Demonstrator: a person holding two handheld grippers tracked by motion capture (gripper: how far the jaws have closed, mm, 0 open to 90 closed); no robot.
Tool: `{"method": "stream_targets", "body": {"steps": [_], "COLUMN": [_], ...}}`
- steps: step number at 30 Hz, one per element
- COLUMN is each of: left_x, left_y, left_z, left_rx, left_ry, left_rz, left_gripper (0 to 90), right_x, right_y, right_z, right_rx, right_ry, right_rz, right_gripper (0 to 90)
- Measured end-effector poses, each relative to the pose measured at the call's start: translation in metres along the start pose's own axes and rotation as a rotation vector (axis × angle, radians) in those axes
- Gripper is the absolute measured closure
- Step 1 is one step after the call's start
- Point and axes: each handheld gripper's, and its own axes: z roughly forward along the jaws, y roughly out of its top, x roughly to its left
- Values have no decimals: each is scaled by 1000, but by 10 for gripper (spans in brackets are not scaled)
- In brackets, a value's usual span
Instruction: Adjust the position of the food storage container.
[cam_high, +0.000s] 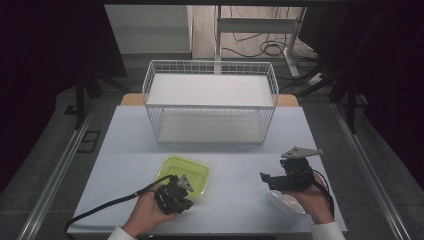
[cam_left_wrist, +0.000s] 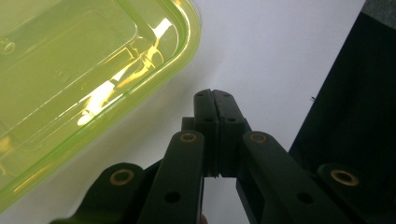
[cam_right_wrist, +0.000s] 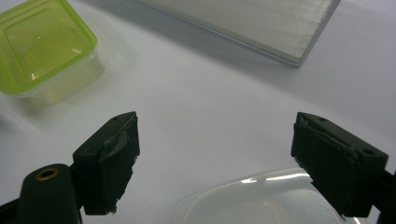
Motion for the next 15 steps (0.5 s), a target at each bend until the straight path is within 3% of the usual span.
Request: {"method": "stream_targets", "body": {"steps": [3,15], "left_x": [1,11], "left_y": [2,10], "left_z": [3,11], "left_rx": [0,-21], "left_ry": [20,16], "left_rz": [0,-40], "left_gripper": [896,896], "right_x": [1,2], "right_y": [0,1], "right_z": [0,1], "right_rx": [4,8], "right_ry": [1,1], "right_rz": [-1,-3], "right_gripper": [156,156]}}
